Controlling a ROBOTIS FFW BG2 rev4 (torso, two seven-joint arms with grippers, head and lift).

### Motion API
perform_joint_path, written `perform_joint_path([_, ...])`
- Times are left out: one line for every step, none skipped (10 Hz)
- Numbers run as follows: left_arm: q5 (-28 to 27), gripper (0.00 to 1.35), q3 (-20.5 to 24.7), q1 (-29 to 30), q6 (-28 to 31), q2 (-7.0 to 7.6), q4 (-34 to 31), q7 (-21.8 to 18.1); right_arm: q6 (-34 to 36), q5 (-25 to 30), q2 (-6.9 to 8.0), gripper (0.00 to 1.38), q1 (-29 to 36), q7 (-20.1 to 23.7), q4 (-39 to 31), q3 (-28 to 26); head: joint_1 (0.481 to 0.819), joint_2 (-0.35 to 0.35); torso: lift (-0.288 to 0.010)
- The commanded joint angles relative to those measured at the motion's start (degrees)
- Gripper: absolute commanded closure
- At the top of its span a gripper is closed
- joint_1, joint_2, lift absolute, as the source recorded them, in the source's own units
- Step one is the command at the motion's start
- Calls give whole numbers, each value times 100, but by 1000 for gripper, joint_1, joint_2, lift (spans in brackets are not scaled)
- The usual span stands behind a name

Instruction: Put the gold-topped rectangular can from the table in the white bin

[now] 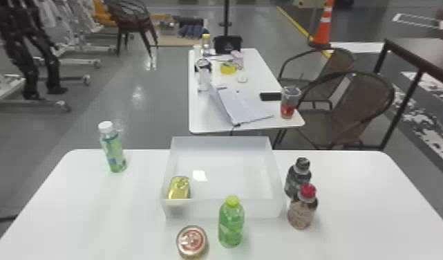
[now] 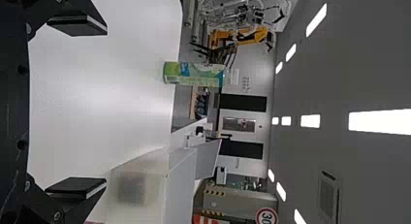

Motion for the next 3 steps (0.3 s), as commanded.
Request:
perform_joint_path([15, 193, -4, 0, 17, 17, 0, 0, 0, -9, 5, 153, 45, 0, -35, 0, 549, 0, -100])
perform_joint_path([24, 193, -4, 0, 26, 17, 0, 0, 0, -18, 5, 153, 62, 0, -53, 0, 549, 0, -100])
perform_joint_path([32, 193, -13, 0, 26, 17, 9, 0, 0, -18, 5, 153, 62, 0, -53, 0, 549, 0, -100])
